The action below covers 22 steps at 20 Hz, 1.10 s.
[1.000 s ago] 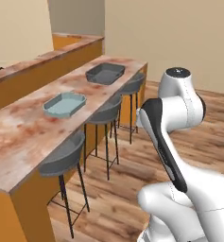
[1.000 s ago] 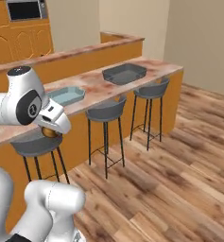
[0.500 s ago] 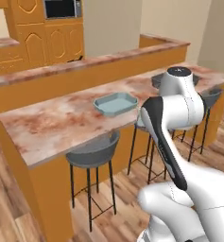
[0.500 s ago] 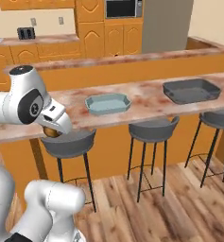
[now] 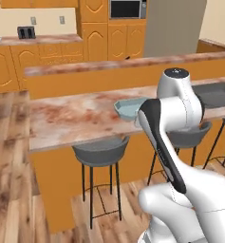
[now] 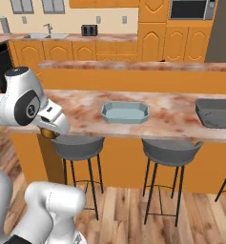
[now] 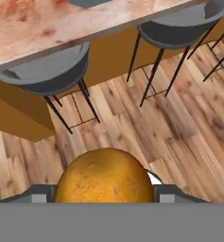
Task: Place the cold items (mango and squash) from the fridge in one tupperware on the dining counter. Place the warm items (kebab skewer and hot dog) in the stove area in another tupperware.
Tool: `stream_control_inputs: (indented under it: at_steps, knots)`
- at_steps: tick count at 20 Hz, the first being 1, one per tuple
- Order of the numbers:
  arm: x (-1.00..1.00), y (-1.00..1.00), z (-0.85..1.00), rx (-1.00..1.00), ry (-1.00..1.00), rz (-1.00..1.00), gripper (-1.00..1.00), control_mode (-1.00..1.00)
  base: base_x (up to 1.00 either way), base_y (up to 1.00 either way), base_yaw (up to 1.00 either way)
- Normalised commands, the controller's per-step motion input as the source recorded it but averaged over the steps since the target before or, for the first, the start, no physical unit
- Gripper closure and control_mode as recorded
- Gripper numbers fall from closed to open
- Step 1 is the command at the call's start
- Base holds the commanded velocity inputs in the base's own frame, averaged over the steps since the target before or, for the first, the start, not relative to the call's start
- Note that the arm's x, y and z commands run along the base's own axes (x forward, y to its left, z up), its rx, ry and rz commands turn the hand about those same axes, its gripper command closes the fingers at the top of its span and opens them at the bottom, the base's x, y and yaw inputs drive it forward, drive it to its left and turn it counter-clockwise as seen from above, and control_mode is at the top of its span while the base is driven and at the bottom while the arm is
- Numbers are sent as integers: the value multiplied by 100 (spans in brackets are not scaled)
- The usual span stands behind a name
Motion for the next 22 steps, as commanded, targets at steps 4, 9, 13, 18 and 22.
stream_control_inputs:
  at_steps: [4, 9, 13, 18, 22]
  knots:
    - [0, 0, 0, 0, 0, 0, 100, 100, 54, -30, 30]
    - [0, 0, 0, 0, 0, 0, 100, 100, 69, -48, 4]
    - [0, 0, 0, 0, 0, 0, 100, 100, 68, -46, -9]
    - [0, 0, 0, 0, 0, 0, 100, 100, 63, 2, -24]
    - [0, 0, 0, 0, 0, 0, 100, 100, 55, 6, -5]
